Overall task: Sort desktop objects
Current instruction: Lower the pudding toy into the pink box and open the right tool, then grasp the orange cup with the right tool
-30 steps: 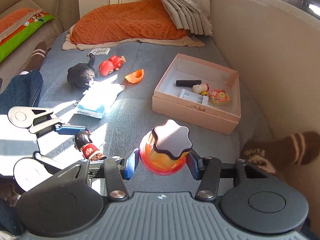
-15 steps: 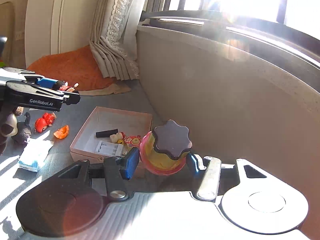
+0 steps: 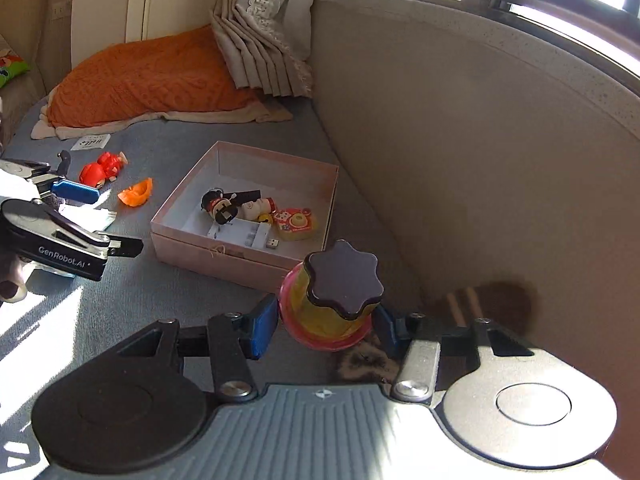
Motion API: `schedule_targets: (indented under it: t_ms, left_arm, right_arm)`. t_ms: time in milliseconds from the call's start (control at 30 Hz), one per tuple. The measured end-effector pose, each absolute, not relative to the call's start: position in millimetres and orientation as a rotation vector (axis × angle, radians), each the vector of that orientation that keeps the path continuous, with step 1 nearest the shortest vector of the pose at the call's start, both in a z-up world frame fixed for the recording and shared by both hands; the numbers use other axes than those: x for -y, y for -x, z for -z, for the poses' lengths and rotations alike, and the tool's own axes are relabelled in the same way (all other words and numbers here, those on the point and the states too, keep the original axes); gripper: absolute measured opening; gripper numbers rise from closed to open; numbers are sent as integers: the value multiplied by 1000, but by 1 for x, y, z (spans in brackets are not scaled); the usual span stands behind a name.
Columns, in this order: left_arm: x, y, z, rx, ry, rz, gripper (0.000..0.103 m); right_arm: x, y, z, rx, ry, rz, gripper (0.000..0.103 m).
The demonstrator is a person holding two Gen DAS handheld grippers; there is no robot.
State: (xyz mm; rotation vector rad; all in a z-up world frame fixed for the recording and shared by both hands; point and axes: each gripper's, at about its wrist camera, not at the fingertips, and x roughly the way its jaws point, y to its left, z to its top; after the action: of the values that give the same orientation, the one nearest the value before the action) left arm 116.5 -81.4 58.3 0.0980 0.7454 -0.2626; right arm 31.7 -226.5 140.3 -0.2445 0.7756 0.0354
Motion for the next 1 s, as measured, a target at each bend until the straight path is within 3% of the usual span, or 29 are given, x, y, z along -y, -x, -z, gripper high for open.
schedule_targets:
  t_ms: [133, 333, 400, 433, 500, 867, 1000]
  left_arm:
    - [58, -68, -26, -843, -98, 271, 98]
    - [30, -16, -13, -851, -101, 264, 100]
    - [20, -13, -12, -851, -82, 244, 101]
    - [14, -14, -11, -854, -61, 223, 101]
    - [5, -15, -9, -862, -18, 194, 101]
    - [-18, -24, -1, -897, 81, 82, 102]
    - [-21, -24, 2, -899, 94, 66, 102]
  right_arm:
    - [210, -58, -129, -836, 261, -90, 52]
    - [180, -156, -129, -810, 264, -71, 52]
    - [178, -190, -128, -778, 236, -46, 58]
    - [177, -212, -126, -786, 209, 0, 67]
    - [175, -233, -122, -819, 133, 49, 68]
    - [17, -214, -97, -852, 297, -267, 69]
    - [-35, -234, -62, -900, 330, -253, 79]
